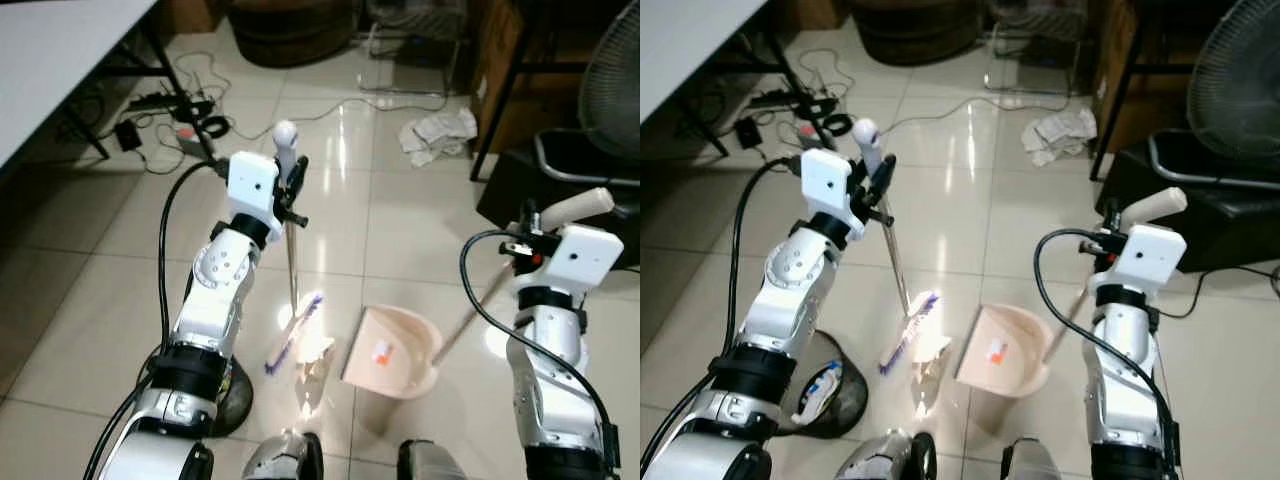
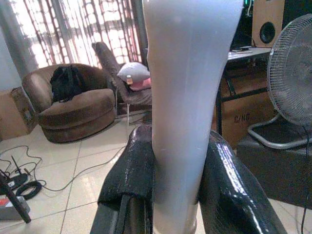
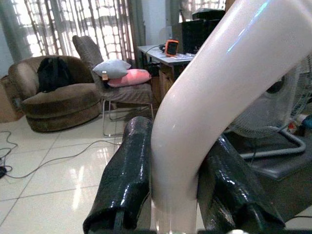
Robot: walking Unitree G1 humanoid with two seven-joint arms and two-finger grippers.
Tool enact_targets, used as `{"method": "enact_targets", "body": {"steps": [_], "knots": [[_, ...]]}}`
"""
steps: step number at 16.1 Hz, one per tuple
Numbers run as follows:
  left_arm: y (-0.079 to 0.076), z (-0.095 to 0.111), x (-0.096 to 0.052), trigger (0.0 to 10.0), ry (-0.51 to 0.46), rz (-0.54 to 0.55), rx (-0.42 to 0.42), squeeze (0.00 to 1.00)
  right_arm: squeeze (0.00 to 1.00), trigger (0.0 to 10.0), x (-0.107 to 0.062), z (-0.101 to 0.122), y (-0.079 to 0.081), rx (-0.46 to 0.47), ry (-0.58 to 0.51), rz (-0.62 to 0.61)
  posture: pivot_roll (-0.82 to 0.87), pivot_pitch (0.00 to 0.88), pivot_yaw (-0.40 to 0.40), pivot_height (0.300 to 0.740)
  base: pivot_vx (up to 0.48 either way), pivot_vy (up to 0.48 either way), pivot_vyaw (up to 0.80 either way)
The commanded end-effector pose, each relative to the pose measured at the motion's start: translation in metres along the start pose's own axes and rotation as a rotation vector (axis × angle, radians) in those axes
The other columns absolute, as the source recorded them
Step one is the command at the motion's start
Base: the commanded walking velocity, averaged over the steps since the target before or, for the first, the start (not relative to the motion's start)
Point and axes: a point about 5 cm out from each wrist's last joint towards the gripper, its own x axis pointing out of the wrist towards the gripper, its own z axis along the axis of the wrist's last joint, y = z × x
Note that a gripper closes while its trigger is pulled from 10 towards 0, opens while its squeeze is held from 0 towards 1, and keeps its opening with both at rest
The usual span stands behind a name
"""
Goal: Sweep floor
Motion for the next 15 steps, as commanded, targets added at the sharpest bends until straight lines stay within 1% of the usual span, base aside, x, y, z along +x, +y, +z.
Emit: {"method": "enact_targets", "body": {"steps": [1,3,4,5,7,8,10,12,13,15], "knots": [[0.002,0.009,0.002,10.0,-0.032,-0.01,0.022,0.0,0.0,10.0,0.002,0.006,-0.001,0.006,-0.034,-0.001,0.0,0.165,0.139,0.74,0.0,0.0,0.0],[0.002,0.006,0.004,10.0,-0.017,-0.013,0.017,0.0,0.0,10.0,0.005,0.006,-0.001,0.0,-0.039,0.007,0.01,0.173,0.146,0.74,0.0,0.0,0.0],[0.0,0.001,0.005,10.0,0.002,-0.012,0.009,0.0,0.0,10.0,0.009,0.003,0.0,-0.016,-0.04,0.023,0.01,0.185,0.153,0.74,0.0,0.0,0.0],[-0.003,-0.009,0.008,10.0,0.034,-0.013,-0.035,0.0,0.0,10.0,0.014,-0.004,0.001,-0.084,-0.021,0.042,0.01,0.207,0.163,0.74,0.0,0.0,0.0],[-0.009,-0.014,0.011,10.0,0.04,-0.039,-0.036,0.0,0.0,10.0,0.02,-0.008,0.002,-0.142,-0.013,0.052,0.01,0.229,0.168,0.74,0.0,0.0,0.0],[-0.013,-0.015,0.013,10.0,0.026,-0.048,-0.011,0.0,0.0,10.0,0.024,-0.01,0.002,-0.148,-0.015,0.066,0.02,0.252,0.171,0.74,0.0,0.0,0.0],[-0.016,-0.016,0.015,10.0,0.01,-0.039,-0.005,0.0,0.0,10.0,0.026,-0.014,0.002,-0.148,-0.014,0.084,0.05,0.274,0.18,0.74,0.0,0.0,0.0],[-0.016,-0.013,0.017,10.0,-0.043,-0.015,0.062,0.0,0.0,10.0,0.03,-0.016,0.003,-0.116,-0.039,0.094,0.07,0.307,0.201,0.74,0.0,0.0,0.0],[-0.014,-0.012,0.019,10.0,-0.059,-0.001,0.059,0.0,0.0,10.0,0.033,-0.015,0.006,-0.118,-0.055,0.102,0.06,0.321,0.206,0.74,0.0,0.0,0.0],[-0.014,-0.01,0.019,10.0,-0.088,0.002,0.065,0.0,0.0,10.0,0.034,-0.011,0.011,-0.106,-0.085,0.121,0.06,0.337,0.208,0.74,0.0,0.0,0.0]]}}
